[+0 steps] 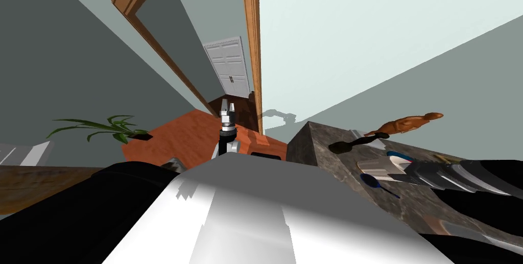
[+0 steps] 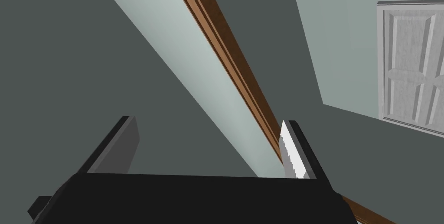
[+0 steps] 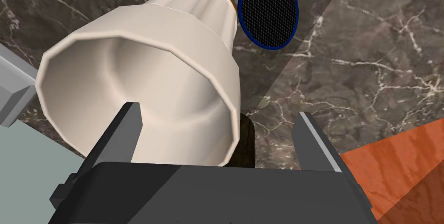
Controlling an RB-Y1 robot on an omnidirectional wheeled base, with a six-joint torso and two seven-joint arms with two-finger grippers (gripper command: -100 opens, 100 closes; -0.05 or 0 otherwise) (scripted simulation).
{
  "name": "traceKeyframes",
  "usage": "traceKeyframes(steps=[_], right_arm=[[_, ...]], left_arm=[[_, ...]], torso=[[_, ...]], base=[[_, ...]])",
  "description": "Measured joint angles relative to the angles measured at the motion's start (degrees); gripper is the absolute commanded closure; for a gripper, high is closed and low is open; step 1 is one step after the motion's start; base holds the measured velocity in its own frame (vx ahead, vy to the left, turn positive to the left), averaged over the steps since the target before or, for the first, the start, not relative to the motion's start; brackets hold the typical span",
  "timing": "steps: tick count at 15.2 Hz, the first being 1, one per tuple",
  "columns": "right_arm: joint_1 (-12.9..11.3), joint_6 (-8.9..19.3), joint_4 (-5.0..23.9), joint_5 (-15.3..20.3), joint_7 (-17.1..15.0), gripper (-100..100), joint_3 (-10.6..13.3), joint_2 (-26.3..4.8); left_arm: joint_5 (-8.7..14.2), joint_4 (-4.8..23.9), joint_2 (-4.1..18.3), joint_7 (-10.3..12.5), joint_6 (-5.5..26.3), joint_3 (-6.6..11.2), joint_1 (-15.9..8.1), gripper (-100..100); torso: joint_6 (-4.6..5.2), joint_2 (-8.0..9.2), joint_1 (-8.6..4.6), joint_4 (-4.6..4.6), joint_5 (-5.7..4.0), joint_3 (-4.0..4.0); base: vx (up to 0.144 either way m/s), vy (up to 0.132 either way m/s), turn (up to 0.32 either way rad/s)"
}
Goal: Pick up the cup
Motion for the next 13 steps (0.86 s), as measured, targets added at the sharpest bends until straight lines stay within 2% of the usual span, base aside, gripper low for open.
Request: traceKeyframes(steps=[1,3,4,9,13], right_arm=[[1.0,0.4,0.4,0.4,0.0,-100,-0.8,1.0],[0.9,1.6,-0.2,0.6,0.0,-100,-0.4,2.4],[0.9,1.8,-0.2,0.7,0.0,100,-0.3,2.5],[0.9,1.7,-0.3,0.6,0.0,100,-0.3,2.5],[0.1,0.5,-0.6,0.0,-0.2,100,-0.1,-0.5]], left_arm=[[0.0,0.0,0.0,0.0,0.0,0.00,0.0,0],[0.0,0.0,0.0,0.0,0.0,0.00,0.0,0],[0.0,0.0,0.0,0.0,0.0,0.01,0.0,0],[0.0,0.0,0.0,0.0,0.0,0.00,0.0,0],[0.0,0.0,0.0,0.0,0.0,0.01,0.0,0]], torso=[[0.02,0.09,-0.03,0.03,-0.01,0.06],[0.04,0.19,-0.04,0.06,-0.01,0.12],[0.05,0.18,-0.02,0.06,0.00,0.12],[0.04,0.07,-0.04,0.03,-0.02,0.05],[0.05,-0.01,0.09,0.04,0.10,0.02]], base=[[-0.035,-0.017,0.125],[-0.030,-0.009,0.079],[-0.008,-0.003,0.000],[0.003,0.001,-0.034],[0.030,0.013,-0.169]])
